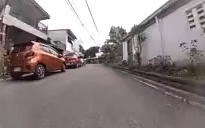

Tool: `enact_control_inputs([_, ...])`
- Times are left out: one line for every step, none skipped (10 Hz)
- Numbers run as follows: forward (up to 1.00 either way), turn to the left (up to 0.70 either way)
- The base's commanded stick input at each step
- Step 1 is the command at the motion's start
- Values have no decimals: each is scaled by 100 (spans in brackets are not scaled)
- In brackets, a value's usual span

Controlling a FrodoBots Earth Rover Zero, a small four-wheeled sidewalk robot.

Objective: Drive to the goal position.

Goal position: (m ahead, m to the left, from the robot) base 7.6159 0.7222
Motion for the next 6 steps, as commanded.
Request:
enact_control_inputs([70,0])
enact_control_inputs([70,0])
enact_control_inputs([70,0])
enact_control_inputs([70,0])
enact_control_inputs([70,0])
enact_control_inputs([70,0])
